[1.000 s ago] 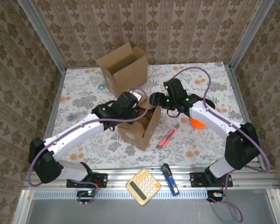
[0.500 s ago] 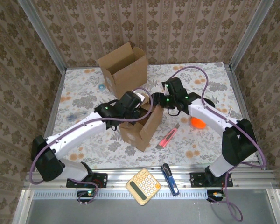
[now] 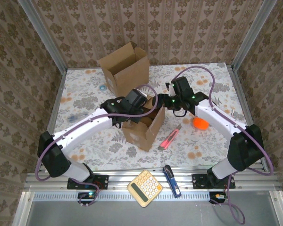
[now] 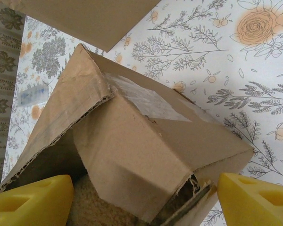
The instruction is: Unpack the express box
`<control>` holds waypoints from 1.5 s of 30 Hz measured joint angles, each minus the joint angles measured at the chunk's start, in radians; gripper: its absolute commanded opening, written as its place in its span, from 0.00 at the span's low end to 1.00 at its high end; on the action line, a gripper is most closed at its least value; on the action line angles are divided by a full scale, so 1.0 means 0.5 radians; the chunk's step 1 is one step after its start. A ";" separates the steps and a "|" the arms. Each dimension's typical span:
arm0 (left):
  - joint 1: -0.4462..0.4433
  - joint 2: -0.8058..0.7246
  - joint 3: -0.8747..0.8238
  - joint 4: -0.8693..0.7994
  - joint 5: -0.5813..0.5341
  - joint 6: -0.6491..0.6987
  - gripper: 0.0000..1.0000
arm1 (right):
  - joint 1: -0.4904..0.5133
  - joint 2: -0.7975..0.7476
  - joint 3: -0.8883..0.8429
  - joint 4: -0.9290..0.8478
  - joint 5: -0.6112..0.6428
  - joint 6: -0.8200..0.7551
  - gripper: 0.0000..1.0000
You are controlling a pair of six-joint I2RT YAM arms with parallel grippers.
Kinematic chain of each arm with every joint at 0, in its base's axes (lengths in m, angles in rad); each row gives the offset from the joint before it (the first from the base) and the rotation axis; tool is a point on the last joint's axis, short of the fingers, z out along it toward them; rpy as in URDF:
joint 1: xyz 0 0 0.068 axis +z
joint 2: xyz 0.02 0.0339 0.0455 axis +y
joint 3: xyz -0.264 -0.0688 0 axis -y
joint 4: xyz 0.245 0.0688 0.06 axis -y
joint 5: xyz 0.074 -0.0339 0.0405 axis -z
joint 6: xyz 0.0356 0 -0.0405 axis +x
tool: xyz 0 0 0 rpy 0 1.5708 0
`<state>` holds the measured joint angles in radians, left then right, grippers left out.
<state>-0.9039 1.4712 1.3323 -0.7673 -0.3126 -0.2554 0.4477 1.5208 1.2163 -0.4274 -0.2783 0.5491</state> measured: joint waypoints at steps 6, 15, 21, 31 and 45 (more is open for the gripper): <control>-0.002 0.001 0.036 -0.032 0.005 -0.051 0.00 | 0.000 -0.008 -0.001 -0.065 0.011 0.004 0.68; -0.023 0.011 0.040 -0.050 0.081 -0.073 0.42 | 0.000 0.018 -0.015 -0.082 0.103 0.022 0.47; -0.024 0.159 0.151 -0.085 0.049 -0.026 0.57 | -0.001 0.021 -0.024 -0.046 0.107 0.021 0.46; -0.079 0.490 0.414 -0.089 -0.264 0.163 0.69 | -0.001 0.020 -0.035 -0.034 0.084 0.005 0.46; -0.168 0.598 0.426 0.095 -0.639 0.411 0.50 | 0.000 0.021 -0.041 -0.018 0.060 -0.001 0.45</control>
<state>-0.9878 1.7702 1.5455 -0.7200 -0.6323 -0.0498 0.4477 1.5311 1.1957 -0.4366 -0.2485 0.5488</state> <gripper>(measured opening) 0.521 0.456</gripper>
